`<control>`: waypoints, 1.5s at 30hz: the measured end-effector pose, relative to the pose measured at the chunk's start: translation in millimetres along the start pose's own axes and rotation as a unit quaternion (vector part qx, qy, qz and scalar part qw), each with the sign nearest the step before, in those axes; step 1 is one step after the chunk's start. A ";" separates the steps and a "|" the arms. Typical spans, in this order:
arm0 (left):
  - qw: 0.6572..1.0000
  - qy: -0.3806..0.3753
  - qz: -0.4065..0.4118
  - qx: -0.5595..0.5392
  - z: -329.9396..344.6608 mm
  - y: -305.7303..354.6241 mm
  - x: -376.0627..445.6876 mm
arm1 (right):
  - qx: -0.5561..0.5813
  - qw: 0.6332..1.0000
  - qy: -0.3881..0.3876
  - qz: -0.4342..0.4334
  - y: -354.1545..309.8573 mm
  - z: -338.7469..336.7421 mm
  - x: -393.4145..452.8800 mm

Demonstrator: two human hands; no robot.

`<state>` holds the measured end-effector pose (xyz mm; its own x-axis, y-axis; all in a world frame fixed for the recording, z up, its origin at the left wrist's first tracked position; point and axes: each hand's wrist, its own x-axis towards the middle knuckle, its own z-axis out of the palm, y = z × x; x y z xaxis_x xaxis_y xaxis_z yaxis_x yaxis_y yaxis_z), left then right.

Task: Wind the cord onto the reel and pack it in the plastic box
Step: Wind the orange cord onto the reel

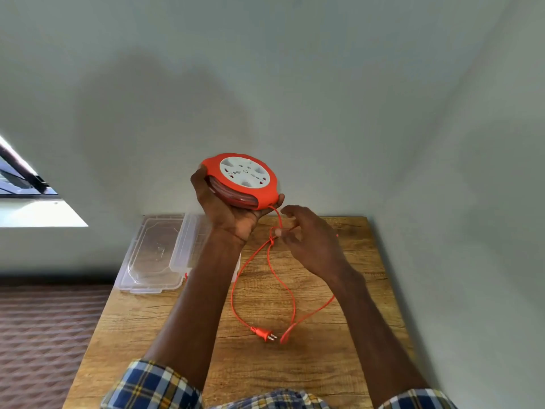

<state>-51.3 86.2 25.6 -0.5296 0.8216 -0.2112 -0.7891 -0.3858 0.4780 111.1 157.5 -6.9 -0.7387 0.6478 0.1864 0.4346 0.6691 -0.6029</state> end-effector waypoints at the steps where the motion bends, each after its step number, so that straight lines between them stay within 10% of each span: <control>1: 1.000 -0.015 -0.017 -0.011 0.3 1.8 -1.5 | -0.029 0.999 -0.023 0.006 6.2 0.9 0.8; 5: 0.989 -0.090 -0.067 -0.096 0.0 8.9 -5.3 | 0.160 0.987 -0.033 0.006 25.4 -1.8 -7.6; 9: 0.983 -0.109 -0.053 -0.141 -3.2 13.7 -5.2 | 0.394 0.896 0.148 0.138 49.1 -20.6 -13.2; 13: 0.994 -0.094 -0.032 -0.046 -6.4 12.9 -6.8 | 0.114 0.941 0.209 0.241 71.9 -32.7 -2.6; 18: 0.987 -0.080 -0.062 0.125 -3.1 14.8 -8.9 | 0.102 0.956 0.274 0.022 32.5 -32.3 3.6; 23: 0.967 -0.093 -0.130 0.199 -1.2 13.4 -15.7 | 0.054 0.976 0.105 -0.180 -11.4 -37.4 11.5; 36: 0.912 -0.109 -0.268 0.292 -23.7 28.5 -16.6 | -0.013 0.983 -0.066 -0.169 -7.0 -37.5 -0.7; 45: 0.918 -0.079 -0.240 0.305 -24.0 30.0 -12.3 | -0.077 0.983 0.029 -0.163 -17.9 -21.7 -1.4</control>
<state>-75.9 54.4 22.1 -0.0756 0.9051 -0.4184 -0.5737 0.3037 0.7607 115.4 152.5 20.4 -0.8229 0.4060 0.3974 0.2558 0.8894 -0.3789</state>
